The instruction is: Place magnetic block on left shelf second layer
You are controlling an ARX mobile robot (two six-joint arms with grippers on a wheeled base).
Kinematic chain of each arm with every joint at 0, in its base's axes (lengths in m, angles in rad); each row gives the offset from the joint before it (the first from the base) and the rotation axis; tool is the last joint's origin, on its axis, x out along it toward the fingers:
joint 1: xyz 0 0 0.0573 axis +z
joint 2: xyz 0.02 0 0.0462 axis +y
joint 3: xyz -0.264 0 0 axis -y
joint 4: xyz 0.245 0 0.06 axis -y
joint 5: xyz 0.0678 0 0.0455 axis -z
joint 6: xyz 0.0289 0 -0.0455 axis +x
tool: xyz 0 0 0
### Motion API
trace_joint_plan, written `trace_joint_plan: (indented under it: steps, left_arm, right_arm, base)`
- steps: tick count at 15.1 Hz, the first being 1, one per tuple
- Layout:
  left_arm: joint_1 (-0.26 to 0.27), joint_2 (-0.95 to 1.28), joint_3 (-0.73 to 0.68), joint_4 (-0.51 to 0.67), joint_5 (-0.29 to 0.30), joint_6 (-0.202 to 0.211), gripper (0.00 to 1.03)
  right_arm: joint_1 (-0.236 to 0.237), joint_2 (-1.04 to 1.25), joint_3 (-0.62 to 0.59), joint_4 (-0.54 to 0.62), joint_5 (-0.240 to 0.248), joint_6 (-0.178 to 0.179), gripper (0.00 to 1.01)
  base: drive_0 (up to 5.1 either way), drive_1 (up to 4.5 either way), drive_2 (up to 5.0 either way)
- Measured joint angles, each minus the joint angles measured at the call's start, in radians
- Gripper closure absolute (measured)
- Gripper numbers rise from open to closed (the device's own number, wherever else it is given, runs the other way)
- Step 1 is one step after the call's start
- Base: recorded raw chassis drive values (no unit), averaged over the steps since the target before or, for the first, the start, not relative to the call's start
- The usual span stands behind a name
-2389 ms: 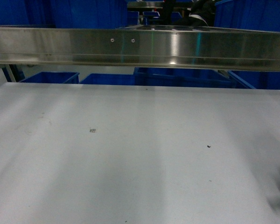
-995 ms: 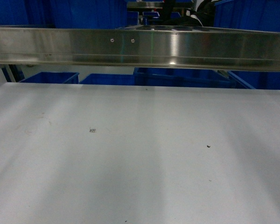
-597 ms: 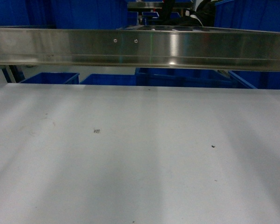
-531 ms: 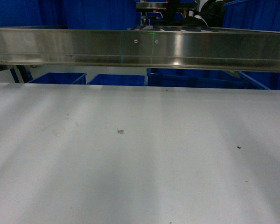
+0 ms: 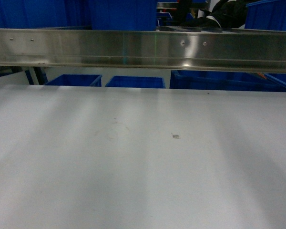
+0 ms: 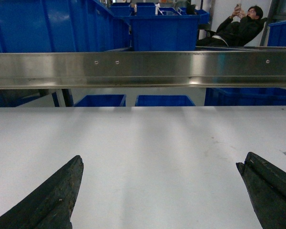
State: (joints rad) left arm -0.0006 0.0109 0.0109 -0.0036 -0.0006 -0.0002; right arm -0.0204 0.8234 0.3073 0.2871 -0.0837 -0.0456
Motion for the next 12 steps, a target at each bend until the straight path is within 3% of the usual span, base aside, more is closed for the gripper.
trace_joint_plan:
  steps: [12]
  left_arm:
    - [0.000, 0.000, 0.000, 0.000, 0.001, 0.000, 0.05]
  right_arm:
    - [0.000, 0.000, 0.000, 0.001, 0.000, 0.000, 0.68]
  base:
    - [-5.0, 2.46, 2.5]
